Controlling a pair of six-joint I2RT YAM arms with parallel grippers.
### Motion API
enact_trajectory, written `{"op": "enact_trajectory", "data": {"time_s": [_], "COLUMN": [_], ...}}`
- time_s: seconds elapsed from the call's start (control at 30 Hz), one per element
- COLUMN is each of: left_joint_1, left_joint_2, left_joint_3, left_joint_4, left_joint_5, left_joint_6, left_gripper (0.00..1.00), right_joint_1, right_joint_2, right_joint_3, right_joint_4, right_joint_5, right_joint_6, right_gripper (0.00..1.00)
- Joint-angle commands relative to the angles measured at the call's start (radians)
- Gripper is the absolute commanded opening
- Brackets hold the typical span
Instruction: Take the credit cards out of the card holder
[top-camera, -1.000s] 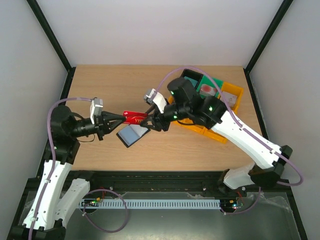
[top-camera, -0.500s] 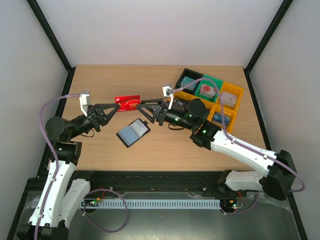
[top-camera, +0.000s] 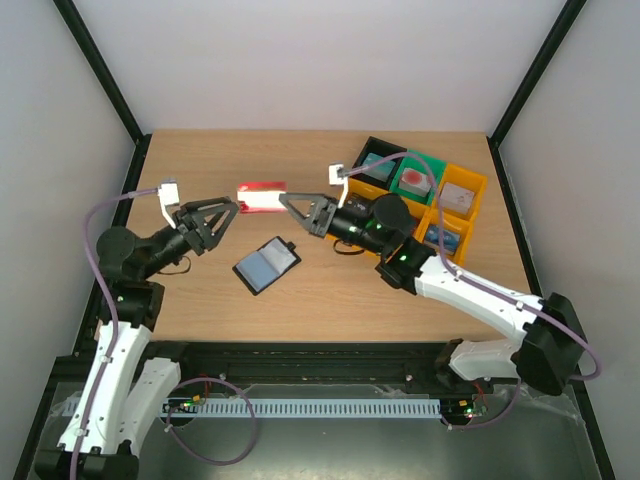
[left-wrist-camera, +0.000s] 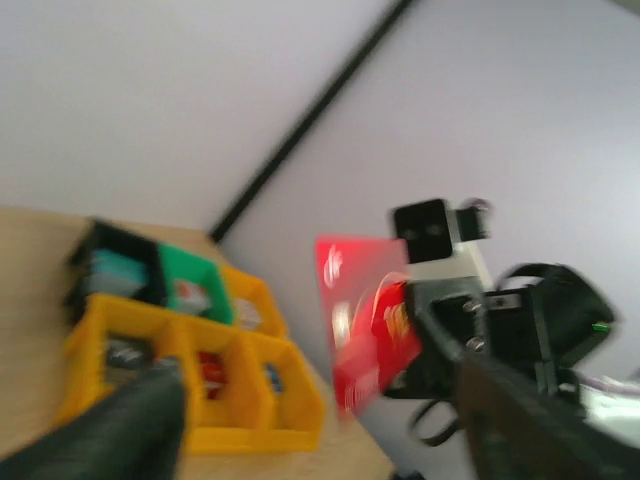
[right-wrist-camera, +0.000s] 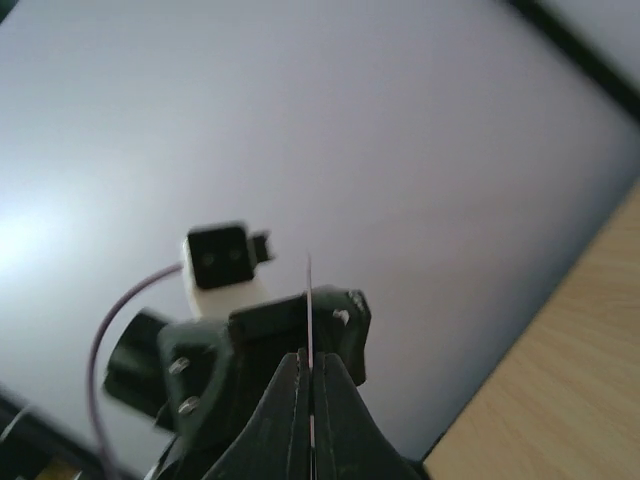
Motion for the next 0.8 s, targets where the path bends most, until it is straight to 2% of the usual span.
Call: {"op": "enact_trajectory", "data": {"time_s": [0.0,0.07,0.13,0.27,0.37,0.43,0.57,0.77], "left_joint_1": [0.033,0.072,0.115,0.184,0.212,0.221,0.233,0.249], "left_joint_2": [-0.02,-0.041,-0.057,-0.065,-0.062,-0.068,-0.109,-0.106], "left_joint_3": [-0.006,-0.046,-0.088,-0.195,-0.279,-0.318,-0.358,-0.364], "left_joint_4": [-0.395,-0.513,-0.614,-0.706,-0.721,-0.721,-0.729,-0.709], "left_joint_5": [-0.283,-0.42,-0.511,-0.575,-0.577,-0.579,-0.594,-0.589], "left_joint_6": [0.145,0.146,0.12,0.042,-0.01,-0.017,-0.004,0.003], "left_gripper": [1.0,0.99,1.0,0.99,0.99,1.0,0.99,0.99], "right_joint_1": [-0.172,-0.287,-0.413,-0.632,-0.75,-0.782,-0.796,-0.796], "right_joint_2": [-0.095,-0.149,-0.201,-0.252,-0.223,-0.191,-0.079,0.037], "right_joint_3": [0.003,-0.001,-0.026,-0.12,-0.172,-0.19,-0.18,-0.166], "right_joint_4": [-0.375,-0.639,-0.823,-0.967,-0.963,-0.923,-0.859,-0.754], "right_joint_5": [0.172,0.282,0.319,0.296,0.235,0.216,0.149,0.129], "right_joint_6": [0.078,0.076,0.047,-0.018,-0.049,-0.058,-0.056,-0.022], "right_gripper": [0.02,0.02,0.02,0.02,0.02,0.02,0.02,0.02]}}
